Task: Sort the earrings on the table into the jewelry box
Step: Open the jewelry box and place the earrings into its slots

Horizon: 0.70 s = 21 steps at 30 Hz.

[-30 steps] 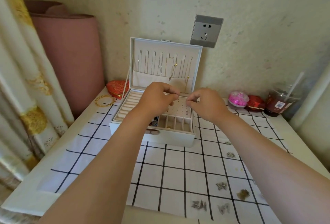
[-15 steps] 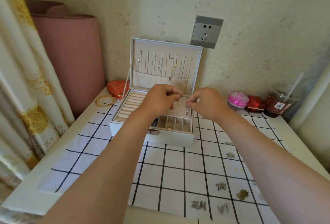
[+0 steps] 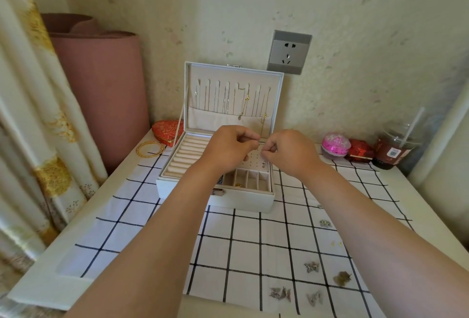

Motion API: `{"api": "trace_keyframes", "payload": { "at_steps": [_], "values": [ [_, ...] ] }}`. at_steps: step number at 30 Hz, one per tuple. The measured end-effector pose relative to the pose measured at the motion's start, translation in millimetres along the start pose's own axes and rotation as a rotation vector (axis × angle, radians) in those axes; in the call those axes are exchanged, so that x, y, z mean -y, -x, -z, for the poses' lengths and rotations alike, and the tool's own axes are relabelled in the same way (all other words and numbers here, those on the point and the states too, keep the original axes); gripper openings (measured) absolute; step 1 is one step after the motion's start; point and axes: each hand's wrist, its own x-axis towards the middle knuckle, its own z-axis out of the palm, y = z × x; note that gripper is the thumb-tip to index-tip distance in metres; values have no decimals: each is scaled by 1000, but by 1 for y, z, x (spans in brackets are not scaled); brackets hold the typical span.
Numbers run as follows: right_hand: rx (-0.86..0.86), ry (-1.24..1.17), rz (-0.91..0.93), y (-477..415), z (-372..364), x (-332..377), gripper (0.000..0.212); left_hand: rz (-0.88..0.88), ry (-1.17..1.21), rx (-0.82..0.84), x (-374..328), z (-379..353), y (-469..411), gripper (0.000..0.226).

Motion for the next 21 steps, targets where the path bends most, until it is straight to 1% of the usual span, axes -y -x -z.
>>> {"api": "trace_keyframes", "payload": {
  "at_steps": [2,6,8,11,13,15,16,21],
  "values": [
    [25,23,11,-1,1,1,14,4,22,-18,-1,0,0,14],
    [167,-29,1,-4,6,-7,15,3,14,-21,0,2,1,14],
    [140,-130,-34,-4,8,-10,12,7,0,-11,1,2,1,16],
    [18,-464,-109,-3,20,-4,17,18,7,-22,0,3,1,18],
    [37,-657,-120,-1,33,4,14,23,31,-40,-3,3,2,20],
    [98,-731,-81,4,41,11,13,30,69,-54,-7,1,3,23],
    [100,-750,-71,6,42,13,13,35,87,-59,-8,0,4,24],
    [23,-776,-144,8,33,7,9,51,101,-54,-12,-3,9,24]
  ]
}}
